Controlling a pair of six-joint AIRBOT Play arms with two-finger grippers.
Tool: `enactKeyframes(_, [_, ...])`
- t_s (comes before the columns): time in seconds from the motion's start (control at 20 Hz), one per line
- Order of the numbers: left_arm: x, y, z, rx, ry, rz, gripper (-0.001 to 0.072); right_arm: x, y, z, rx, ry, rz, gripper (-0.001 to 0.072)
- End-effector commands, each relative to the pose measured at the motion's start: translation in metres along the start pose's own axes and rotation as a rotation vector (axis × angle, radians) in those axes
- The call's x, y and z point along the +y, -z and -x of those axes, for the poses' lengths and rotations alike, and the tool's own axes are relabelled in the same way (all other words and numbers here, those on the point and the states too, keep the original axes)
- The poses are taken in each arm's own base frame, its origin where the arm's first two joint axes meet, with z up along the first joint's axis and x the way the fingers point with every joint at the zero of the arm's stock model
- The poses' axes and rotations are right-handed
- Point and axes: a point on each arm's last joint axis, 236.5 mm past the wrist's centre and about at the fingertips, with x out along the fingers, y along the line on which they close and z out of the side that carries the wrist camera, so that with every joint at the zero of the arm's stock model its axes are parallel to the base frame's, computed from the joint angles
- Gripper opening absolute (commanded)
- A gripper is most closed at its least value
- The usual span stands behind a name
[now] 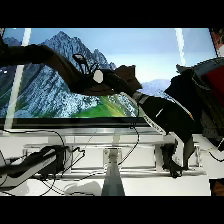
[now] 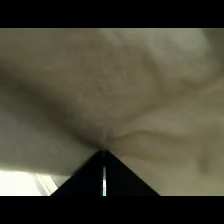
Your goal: Fold the clothes and pants, and hang the long-sleeved shirts on hangers.
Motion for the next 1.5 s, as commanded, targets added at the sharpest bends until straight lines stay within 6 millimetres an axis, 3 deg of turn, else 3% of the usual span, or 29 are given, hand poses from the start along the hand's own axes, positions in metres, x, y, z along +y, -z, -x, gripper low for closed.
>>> enactKeyframes(0.0, [-0.021,0.004,-0.022,0.028,0.081,0.008,0.0013,-0.041,-0.008,0.034,0.074,0.119,0.087,0.0021])
enactKeyframes(0.1, [-0.037,0.016,-0.056,0.083,0.132,0.000,0.0013,-0.102,-0.008,0.088,0.167,0.267,0.095,0.0021])
enactKeyframes(0.2, [-0.057,0.027,-0.106,0.109,0.163,-0.014,0.0013,-0.176,-0.003,0.159,0.251,0.468,0.067,0.0021])
enactKeyframes(0.3, [-0.090,0.047,-0.163,0.130,0.194,-0.036,0.0013,-0.234,0.006,0.231,0.302,0.604,-0.030,0.0021])
enactKeyframes(0.4, [-0.135,0.072,-0.218,0.123,0.231,-0.032,0.0013,-0.274,0.017,0.286,0.300,0.644,-0.163,0.0021])
enactKeyframes(0.5, [-0.165,0.096,-0.264,0.075,0.199,-0.069,0.0014,-0.305,0.038,0.328,0.323,0.664,-0.291,0.0021])
enactKeyframes(0.55, [-0.176,0.106,-0.280,0.049,0.183,-0.084,0.0041,-0.317,0.048,0.344,0.328,0.657,-0.348,0.0021])
enactKeyframes(0.6, [-0.186,0.114,-0.291,0.030,0.172,-0.098,0.0318,-0.324,0.054,0.353,0.318,0.632,-0.386,0.0020])
enactKeyframes(0.65, [-0.191,0.119,-0.296,0.015,0.166,-0.105,0.0712,-0.328,0.058,0.357,0.307,0.585,-0.410,0.0020])
enactKeyframes(0.7, [-0.194,0.120,-0.298,0.009,0.164,-0.109,0.0697,-0.328,0.061,0.356,0.293,0.514,-0.417,0.0040])
enactKeyframes(0.75, [-0.193,0.118,-0.296,0.009,0.165,-0.108,0.0697,-0.329,0.064,0.353,0.273,0.462,-0.439,0.0199])
enactKeyframes(0.8, [-0.187,0.112,-0.294,0.003,0.159,-0.102,0.0697,-0.332,0.068,0.347,0.252,0.415,-0.472,0.0466])
enactKeyframes(0.85, [-0.179,0.105,-0.291,0.001,0.154,-0.092,0.0697,-0.334,0.072,0.340,0.236,0.377,-0.504,0.0538])
enactKeyframes(0.95, [-0.160,0.098,-0.281,0.032,0.151,-0.090,0.0697,-0.329,0.087,0.313,0.235,0.271,-0.517,0.0539])
enactKeyframes(1.05, [-0.134,0.098,-0.270,0.095,0.135,-0.124,0.0696,-0.312,0.094,0.275,0.205,0.139,-0.527,0.0588])
enactKeyframes(1.1, [-0.117,0.102,-0.265,0.133,0.114,-0.159,0.0696,-0.306,0.093,0.257,0.170,0.094,-0.545,0.0628])
enactKeyframes(1.25, [-0.061,0.112,-0.243,0.257,0.038,-0.236,0.0695,-0.292,0.091,0.204,0.110,0.039,-0.606,0.0633])
enactKeyframes(1.45, [0.010,0.085,-0.195,0.276,-0.138,-0.299,0.0692,-0.263,0.079,0.147,0.105,0.059,-0.521,0.0618])
